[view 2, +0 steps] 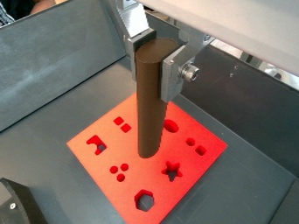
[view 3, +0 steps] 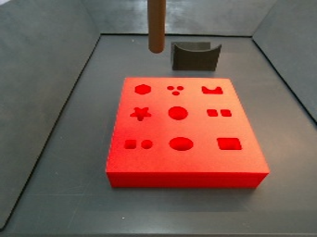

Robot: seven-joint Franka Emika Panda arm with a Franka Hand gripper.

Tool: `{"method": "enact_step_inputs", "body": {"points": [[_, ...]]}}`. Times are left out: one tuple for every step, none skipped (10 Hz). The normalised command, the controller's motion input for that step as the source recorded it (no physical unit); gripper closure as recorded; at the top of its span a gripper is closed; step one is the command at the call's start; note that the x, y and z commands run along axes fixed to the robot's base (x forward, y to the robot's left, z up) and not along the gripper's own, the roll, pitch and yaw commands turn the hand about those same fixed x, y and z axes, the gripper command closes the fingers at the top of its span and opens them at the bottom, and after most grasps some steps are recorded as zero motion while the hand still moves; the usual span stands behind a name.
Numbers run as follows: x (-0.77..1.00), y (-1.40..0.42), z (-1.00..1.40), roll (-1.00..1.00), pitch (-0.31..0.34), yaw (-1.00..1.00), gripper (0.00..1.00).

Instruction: Insert the oval object.

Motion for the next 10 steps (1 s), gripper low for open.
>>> {"method": "enact_step_inputs", "body": {"points": [[0.0, 0.0, -0.03, -0.01, 0.0, -0.19, 1.0], [0.05, 0.0, -0.03, -0.04, 0.0, -0.31, 1.0], [0.06, -0.06, -0.04, -0.01, 0.0, -0.94, 1.0], [0.0, 0.0, -0.09, 0.0, 0.0, -1.0, 1.0], [0.0, 0.0, -0.11, 0.0, 0.0, -1.0, 1.0], [0.0, 0.0, -0.12, 0.0, 0.0, -1.0, 1.0], [0.0, 0.0, -0.12, 0.0, 0.0, -1.0, 1.0], [0.0, 0.0, -0.13, 0.0, 0.0, -1.0, 1.0], [0.0, 0.0, -0.14, 0.0, 0.0, -1.0, 1.0], [0.0, 0.0, -0.05, 0.0, 0.0, -1.0, 1.0]]}}
